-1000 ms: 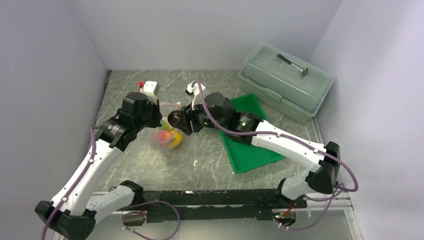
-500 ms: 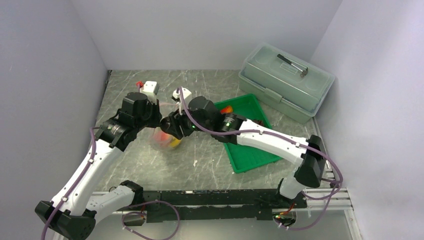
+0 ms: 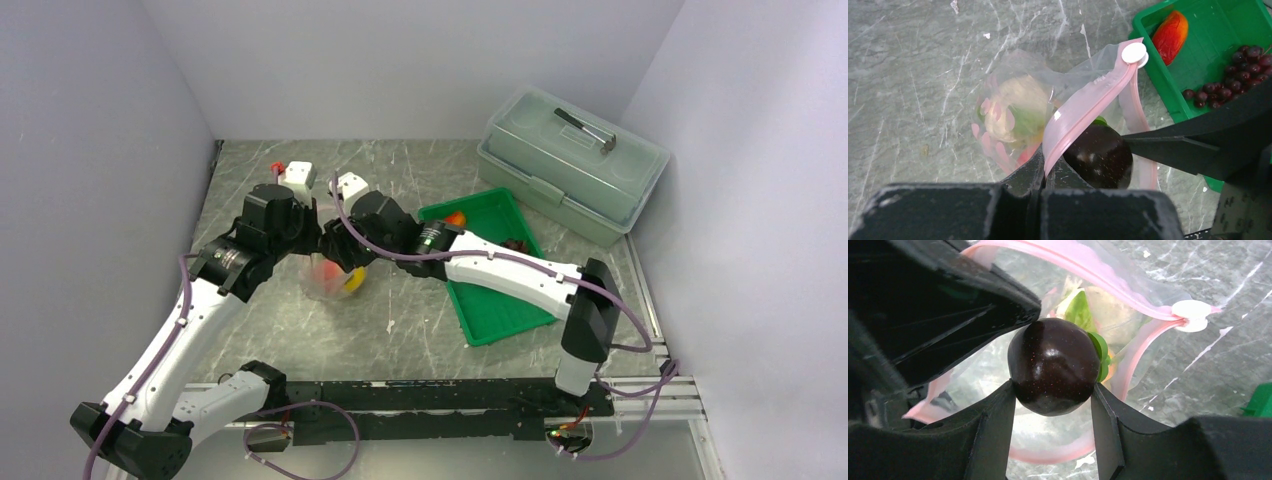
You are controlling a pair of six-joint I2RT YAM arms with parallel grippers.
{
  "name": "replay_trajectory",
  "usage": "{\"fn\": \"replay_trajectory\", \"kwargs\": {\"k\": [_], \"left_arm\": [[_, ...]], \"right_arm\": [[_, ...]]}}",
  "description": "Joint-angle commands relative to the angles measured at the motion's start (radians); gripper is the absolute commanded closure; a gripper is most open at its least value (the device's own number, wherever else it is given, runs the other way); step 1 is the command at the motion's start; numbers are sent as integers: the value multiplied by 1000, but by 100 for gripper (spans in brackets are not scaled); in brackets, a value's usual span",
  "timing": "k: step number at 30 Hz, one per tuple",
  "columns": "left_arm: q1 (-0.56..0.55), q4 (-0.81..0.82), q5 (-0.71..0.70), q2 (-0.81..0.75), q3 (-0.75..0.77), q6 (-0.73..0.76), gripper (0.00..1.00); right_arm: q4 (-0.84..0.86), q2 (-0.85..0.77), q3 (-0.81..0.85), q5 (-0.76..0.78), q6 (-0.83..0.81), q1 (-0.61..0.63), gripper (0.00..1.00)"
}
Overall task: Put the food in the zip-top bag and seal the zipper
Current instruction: Place the fake fruit in the zipper food storage bag.
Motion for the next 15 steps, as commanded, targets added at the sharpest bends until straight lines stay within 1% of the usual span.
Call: {"fn": "replay_trajectory", "kwargs": {"k": [1,5,9,15], "left_arm": [[0,25,17,-8,0,11,100],[0,24,19,-8,0,10,100],[0,26,20,-5,1,11,100],[0,26,19,-5,1,9,100]], "right_arm": [[2,25,81,89,31,2,48],[2,33,91,134,41,0,33],[-2,30,96,156,45,0,24],[3,-18,71,175,44,1,21]]}}
